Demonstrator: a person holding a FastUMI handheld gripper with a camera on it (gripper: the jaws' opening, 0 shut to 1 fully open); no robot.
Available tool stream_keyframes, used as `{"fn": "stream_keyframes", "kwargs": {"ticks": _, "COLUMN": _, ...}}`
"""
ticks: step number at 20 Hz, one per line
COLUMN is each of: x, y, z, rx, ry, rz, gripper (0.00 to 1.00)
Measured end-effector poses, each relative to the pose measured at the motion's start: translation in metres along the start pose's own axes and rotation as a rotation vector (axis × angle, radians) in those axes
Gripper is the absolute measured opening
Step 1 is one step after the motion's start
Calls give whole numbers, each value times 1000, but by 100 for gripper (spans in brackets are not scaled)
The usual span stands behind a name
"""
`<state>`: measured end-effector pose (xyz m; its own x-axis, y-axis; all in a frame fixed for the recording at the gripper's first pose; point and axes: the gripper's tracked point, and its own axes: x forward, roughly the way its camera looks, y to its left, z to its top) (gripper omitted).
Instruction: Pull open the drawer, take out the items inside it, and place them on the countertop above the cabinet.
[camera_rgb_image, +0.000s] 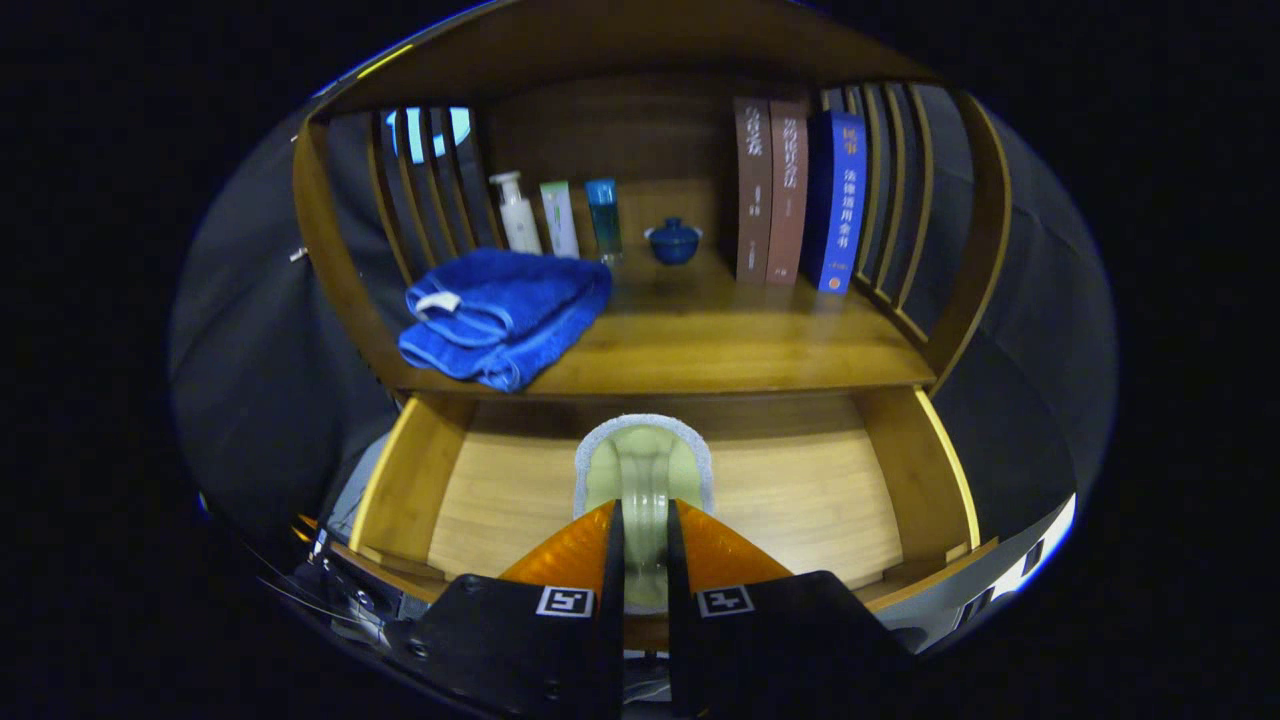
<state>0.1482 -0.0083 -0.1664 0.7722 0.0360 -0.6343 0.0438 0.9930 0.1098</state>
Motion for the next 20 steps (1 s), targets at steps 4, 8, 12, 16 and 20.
{"fn": "stream_keyframes", "kwargs": {"ticks": 4, "x": 4, "y": -1, "z": 47, "rx": 11, "ry": -70, "rz": -14, "gripper": 23}}
{"fn": "stream_keyframes", "kwargs": {"ticks": 8, "x": 35, "y": 1, "z": 86, "rx": 24, "ry": -82, "rz": -4, "gripper": 23}}
{"fn": "stream_keyframes", "kwargs": {"ticks": 12, "x": 74, "y": 4, "z": 115, "rx": 39, "ry": -54, "rz": 22, "gripper": 23}}
{"fn": "stream_keyframes", "kwargs": {"ticks": 16, "x": 112, "y": -5, "z": 139, "rx": 30, "ry": -13, "rz": -3, "gripper": 23}}
{"fn": "stream_keyframes", "kwargs": {"ticks": 20, "x": 147, "y": -10, "z": 142, "rx": -12, "ry": 94, "rz": -38, "gripper": 23}}
